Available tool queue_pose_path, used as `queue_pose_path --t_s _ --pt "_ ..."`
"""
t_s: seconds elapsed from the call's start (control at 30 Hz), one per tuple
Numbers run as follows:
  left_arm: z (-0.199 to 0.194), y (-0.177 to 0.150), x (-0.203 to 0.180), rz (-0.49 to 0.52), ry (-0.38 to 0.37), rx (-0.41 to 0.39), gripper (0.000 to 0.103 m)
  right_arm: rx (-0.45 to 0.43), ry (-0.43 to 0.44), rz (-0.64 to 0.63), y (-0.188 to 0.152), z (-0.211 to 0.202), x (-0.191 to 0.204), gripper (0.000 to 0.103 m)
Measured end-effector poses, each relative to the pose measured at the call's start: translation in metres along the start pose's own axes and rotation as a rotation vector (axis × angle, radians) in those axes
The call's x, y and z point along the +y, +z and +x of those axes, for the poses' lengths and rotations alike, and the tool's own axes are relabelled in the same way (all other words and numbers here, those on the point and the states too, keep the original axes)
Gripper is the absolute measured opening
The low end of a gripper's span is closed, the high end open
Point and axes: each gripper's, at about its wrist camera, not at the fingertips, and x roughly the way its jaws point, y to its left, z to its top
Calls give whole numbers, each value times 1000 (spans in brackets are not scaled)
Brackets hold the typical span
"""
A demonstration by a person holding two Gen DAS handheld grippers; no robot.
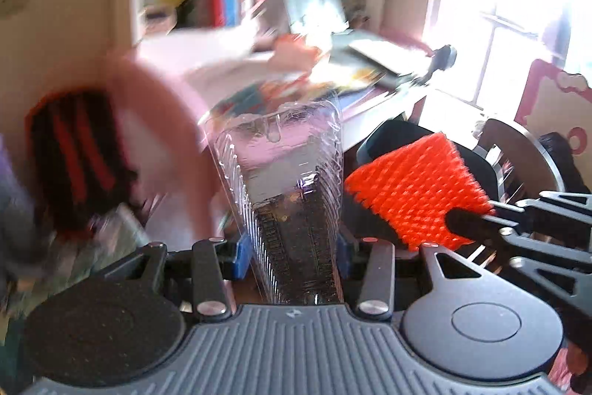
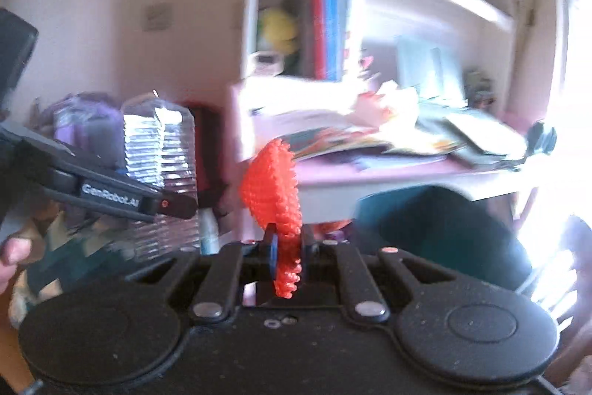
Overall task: Collect trash
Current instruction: 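Lift clear tray and red mesh bag and carry both over the green bin, then open both tools over the green bin to drop tray and mesh bag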
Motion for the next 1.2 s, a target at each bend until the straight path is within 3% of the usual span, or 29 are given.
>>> queue_pose_path --t_s 0.23,0.5,0.73,0.97,1.2 --pt "34 48 -75 85 -45 -64 44 23 -156 25 7 7 -69 10" --pt "74 86 -131 101 -93 -104 44 84 -214 39 -8 21 -117 10" --pt "130 76 -162 171 -67 -16 44 167 -200 37 -22 48 -133 10" --pt "177 52 -173 199 -64 132 44 268 -158 9 -28 72 -132 11" --pt "202 42 -167 170 -58 235 46 335 -145 44 -39 84 -131 22"
